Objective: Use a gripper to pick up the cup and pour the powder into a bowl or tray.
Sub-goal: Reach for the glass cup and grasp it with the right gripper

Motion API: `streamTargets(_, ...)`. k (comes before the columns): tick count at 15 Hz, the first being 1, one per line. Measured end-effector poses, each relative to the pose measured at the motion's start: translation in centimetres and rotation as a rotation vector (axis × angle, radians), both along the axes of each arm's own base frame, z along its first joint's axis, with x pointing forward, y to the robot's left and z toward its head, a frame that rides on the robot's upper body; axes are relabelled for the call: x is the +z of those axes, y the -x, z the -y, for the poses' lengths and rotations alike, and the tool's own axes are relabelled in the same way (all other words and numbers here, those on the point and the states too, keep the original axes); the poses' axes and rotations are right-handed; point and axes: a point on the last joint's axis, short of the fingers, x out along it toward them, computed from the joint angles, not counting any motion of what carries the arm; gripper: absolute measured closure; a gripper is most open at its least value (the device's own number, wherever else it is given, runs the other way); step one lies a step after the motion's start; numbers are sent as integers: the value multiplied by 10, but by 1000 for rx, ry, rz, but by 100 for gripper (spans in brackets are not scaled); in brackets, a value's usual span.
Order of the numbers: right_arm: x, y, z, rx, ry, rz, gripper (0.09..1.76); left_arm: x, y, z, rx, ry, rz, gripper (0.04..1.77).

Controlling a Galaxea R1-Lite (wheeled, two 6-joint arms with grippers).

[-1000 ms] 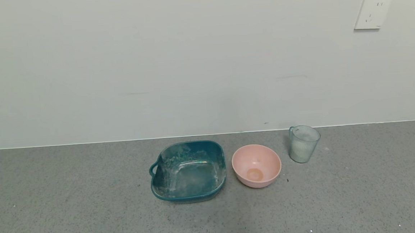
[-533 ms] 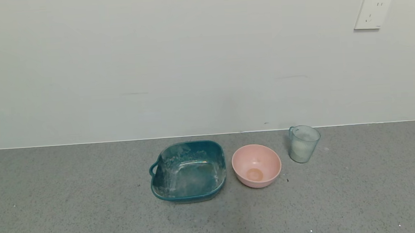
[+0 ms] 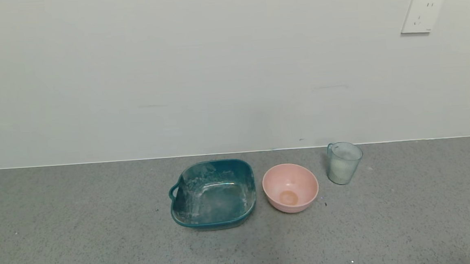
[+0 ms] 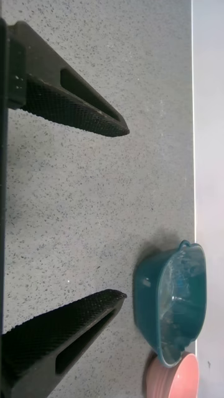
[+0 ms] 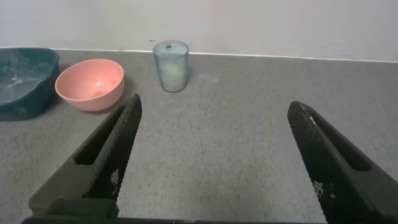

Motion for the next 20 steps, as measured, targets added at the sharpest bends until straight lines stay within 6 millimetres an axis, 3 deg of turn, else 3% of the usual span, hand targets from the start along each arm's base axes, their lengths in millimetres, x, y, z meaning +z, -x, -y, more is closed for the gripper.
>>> streamTargets(3, 21, -44, -2, 25, -4, -99, 14, 0, 0, 0, 0, 0, 0, 5)
streamTargets(7, 9, -113, -6, 83, -12, -284, 14, 0, 0, 0, 0, 0, 0, 5)
streamTargets(12, -37, -185, -13, 118, -10, -436, 14, 0, 0, 0, 0, 0, 0, 5)
streamTargets(20, -117, -266, -31, 159, 1, -485, 14, 0, 0, 0, 0, 0, 0, 5)
